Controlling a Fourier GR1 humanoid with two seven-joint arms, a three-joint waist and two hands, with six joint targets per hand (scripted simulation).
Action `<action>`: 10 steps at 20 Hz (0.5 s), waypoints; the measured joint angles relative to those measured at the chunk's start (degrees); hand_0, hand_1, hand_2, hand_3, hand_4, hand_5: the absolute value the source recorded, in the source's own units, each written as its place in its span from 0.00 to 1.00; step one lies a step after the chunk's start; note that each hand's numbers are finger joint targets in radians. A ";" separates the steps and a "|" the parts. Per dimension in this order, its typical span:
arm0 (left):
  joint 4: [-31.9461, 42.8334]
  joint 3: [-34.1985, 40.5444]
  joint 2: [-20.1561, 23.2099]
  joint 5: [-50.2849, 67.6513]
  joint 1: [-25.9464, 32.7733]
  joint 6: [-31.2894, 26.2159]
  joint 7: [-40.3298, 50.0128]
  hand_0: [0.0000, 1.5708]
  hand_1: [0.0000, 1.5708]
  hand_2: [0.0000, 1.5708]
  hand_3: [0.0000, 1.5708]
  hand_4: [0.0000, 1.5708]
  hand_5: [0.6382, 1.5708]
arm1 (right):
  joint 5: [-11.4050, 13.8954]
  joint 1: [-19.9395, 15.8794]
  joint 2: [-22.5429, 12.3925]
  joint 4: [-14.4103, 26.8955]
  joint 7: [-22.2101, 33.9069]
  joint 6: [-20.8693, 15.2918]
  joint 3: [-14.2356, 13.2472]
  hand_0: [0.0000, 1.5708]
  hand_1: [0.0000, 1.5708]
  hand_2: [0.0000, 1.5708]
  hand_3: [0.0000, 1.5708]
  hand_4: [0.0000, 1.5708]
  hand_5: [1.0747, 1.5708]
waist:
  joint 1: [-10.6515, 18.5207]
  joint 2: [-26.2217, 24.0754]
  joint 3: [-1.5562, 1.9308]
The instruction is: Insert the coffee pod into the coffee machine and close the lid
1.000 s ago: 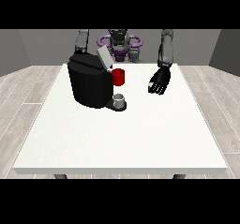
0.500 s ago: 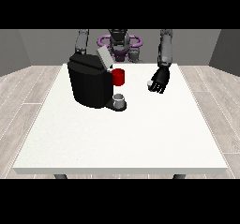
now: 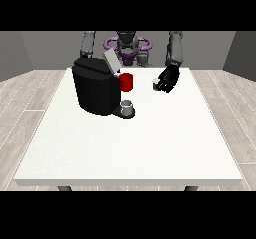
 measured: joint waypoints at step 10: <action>-2.44 -0.15 -2.59 0.40 -3.95 -9.09 3.88 0.90 0.90 0.89 0.85 0.34 1.00 | -1.17 0.90 -0.27 2.10 0.93 1.73 -0.76 0.00 0.00 0.00 0.00 0.00 1.00 | 0.16 -6.70 0.02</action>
